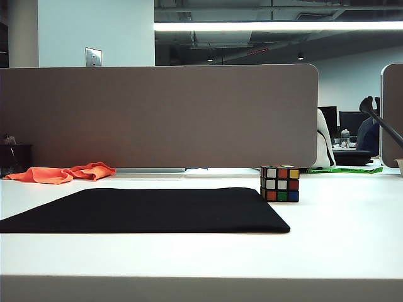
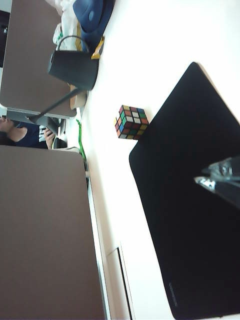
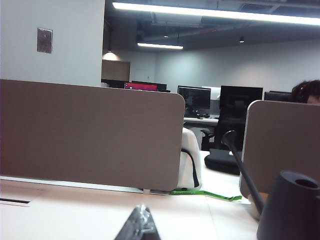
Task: Pick up the cube on the right side of the mouse pad, then place it in the center of the mouse pad.
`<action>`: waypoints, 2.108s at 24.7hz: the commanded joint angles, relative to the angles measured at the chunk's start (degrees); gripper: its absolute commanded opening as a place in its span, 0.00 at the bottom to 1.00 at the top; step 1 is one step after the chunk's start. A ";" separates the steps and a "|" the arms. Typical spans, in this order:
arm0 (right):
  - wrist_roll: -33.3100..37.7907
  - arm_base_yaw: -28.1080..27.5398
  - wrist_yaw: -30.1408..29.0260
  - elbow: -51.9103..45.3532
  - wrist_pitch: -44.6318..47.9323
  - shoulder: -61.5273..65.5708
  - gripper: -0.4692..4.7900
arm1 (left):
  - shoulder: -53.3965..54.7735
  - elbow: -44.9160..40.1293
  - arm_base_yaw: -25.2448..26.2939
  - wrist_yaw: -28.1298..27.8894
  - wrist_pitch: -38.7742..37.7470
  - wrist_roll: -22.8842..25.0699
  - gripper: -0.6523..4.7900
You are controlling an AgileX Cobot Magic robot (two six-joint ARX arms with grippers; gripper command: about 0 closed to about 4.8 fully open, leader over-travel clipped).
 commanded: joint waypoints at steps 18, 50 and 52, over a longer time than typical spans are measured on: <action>2.29 6.88 -0.48 36.06 -21.51 46.56 0.08 | 0.04 0.24 -0.07 1.25 -0.11 -1.81 0.11; 21.38 24.26 12.59 60.89 -15.50 94.77 0.16 | 0.04 0.22 -0.04 -0.77 -1.31 -3.04 0.11; 21.38 24.33 12.61 68.15 -24.46 98.75 0.33 | 0.04 0.22 -0.04 -1.75 -3.13 -2.86 0.11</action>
